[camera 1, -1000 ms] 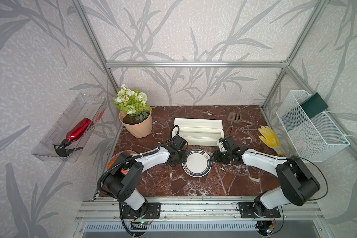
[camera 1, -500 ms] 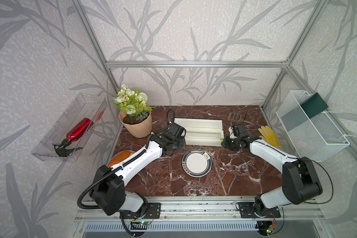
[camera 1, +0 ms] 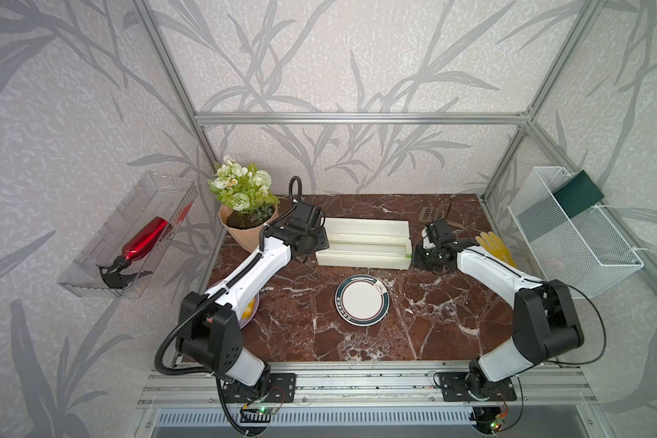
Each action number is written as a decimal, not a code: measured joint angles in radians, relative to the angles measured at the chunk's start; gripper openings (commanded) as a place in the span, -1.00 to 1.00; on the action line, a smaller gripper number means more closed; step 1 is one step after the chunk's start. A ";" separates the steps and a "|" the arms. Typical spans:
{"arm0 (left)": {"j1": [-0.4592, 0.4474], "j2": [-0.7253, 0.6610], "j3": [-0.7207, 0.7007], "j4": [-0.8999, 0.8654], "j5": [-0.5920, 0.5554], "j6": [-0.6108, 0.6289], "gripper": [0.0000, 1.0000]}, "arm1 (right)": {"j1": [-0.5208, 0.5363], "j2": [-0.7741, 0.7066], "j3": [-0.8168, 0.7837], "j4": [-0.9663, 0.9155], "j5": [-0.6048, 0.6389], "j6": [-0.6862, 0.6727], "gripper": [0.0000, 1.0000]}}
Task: Wrap the plate with plastic wrap
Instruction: Move the plate to the center of the board, then pull the plastic wrap from the plastic wrap cutting box.
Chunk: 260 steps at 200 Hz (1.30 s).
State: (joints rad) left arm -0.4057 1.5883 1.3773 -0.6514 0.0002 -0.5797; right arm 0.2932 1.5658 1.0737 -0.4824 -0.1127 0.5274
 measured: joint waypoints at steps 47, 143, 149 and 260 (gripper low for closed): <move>0.000 0.230 0.177 -0.080 0.072 0.074 0.08 | 0.031 -0.011 0.173 -0.140 0.019 -0.050 -0.44; 0.000 0.278 0.134 -0.066 0.086 -0.051 0.32 | 0.103 0.096 0.384 -0.261 0.018 -0.067 -0.28; 0.000 0.252 0.109 -0.058 0.089 -0.083 0.34 | 0.103 0.096 0.383 -0.261 0.018 -0.064 -0.28; 0.001 0.270 0.094 -0.029 0.154 -0.588 0.05 | 0.108 0.083 0.344 -0.266 0.063 0.030 -0.32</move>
State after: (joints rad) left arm -0.4046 1.8584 1.4715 -0.6807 0.1547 -1.1675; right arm 0.4015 1.6485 1.4178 -0.7486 -0.0498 0.5571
